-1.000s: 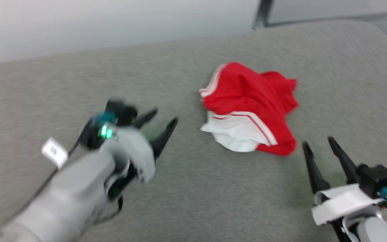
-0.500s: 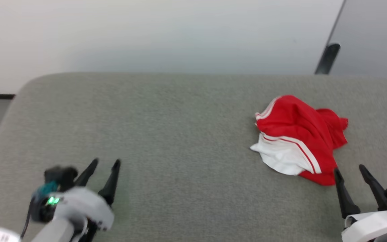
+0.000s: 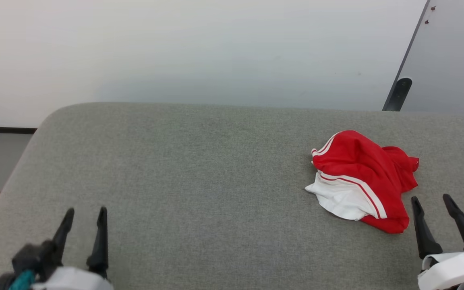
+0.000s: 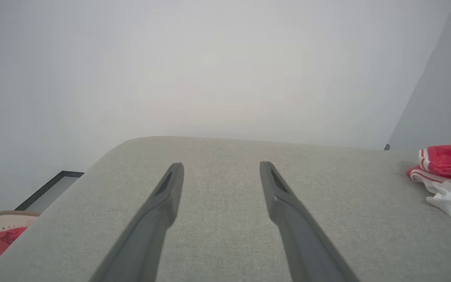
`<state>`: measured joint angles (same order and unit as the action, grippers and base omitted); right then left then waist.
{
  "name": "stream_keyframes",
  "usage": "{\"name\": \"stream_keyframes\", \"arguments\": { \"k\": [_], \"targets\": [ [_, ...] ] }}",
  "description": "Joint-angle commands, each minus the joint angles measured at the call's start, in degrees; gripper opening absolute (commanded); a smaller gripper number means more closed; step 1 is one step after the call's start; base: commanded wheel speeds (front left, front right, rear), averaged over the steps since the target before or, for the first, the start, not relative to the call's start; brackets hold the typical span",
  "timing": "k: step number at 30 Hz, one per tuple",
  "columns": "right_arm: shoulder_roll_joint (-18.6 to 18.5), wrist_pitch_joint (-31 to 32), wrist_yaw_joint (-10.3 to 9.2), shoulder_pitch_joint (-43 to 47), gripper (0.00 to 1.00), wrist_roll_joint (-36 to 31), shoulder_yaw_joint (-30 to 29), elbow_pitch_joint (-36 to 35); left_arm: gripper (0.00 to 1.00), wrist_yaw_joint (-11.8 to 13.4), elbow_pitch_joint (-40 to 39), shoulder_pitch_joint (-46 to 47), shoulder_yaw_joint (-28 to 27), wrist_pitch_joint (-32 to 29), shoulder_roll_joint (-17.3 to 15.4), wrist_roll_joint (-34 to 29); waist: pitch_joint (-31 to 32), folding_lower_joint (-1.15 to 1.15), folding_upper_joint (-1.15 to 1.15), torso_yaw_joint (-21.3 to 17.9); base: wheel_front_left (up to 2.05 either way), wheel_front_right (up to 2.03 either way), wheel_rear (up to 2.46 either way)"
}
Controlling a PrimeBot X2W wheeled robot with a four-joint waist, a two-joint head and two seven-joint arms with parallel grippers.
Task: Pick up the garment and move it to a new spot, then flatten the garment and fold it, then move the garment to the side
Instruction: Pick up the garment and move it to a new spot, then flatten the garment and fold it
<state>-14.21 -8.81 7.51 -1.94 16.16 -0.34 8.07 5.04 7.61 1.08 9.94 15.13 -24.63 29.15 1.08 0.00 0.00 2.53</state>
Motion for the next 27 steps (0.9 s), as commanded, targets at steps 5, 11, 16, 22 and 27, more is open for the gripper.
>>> {"name": "stream_keyframes", "arguments": {
  "k": [5, 11, 16, 22, 27],
  "targets": [
    [0.88, -0.48, -0.04, 0.95, 1.0, -0.03, 0.5, 0.63, 1.0, -1.54, -0.46, -4.33, -2.86, 0.0, 2.22, -3.45, -0.27, 0.0, 0.0, -0.45, 0.0, 0.0, 0.0],
    [1.1, -0.61, -0.04, 0.36, 1.0, -0.1, 0.89, 0.79, 1.0, -3.05, -0.31, -4.93, -4.8, 0.0, 3.52, -5.47, -0.33, 0.0, 0.0, -0.53, 0.0, 0.0, 0.0],
    [1.2, -0.72, -0.04, -0.07, 1.0, -0.1, 1.31, 0.96, 1.0, -3.73, -0.23, -4.86, -5.29, 0.01, 4.08, -7.12, -0.28, 0.0, 0.0, -0.71, 0.0, 0.0, 0.0],
    [1.69, -1.07, -0.04, -0.47, 1.0, -0.06, 1.88, 1.32, 1.0, -5.07, 0.08, -2.88, -4.26, 0.01, 3.87, -7.53, -0.46, 0.0, 0.0, -1.08, 0.0, 0.0, 0.0],
    [2.59, -1.85, -0.04, -0.8, 1.0, 0.35, 1.9, 1.72, 1.0, -7.75, -0.3, 3.45, -1.87, -2.45, 2.65, -8.2, -1.21, 0.0, 0.0, -1.86, 0.0, 0.0, 0.0]
  ]
}}
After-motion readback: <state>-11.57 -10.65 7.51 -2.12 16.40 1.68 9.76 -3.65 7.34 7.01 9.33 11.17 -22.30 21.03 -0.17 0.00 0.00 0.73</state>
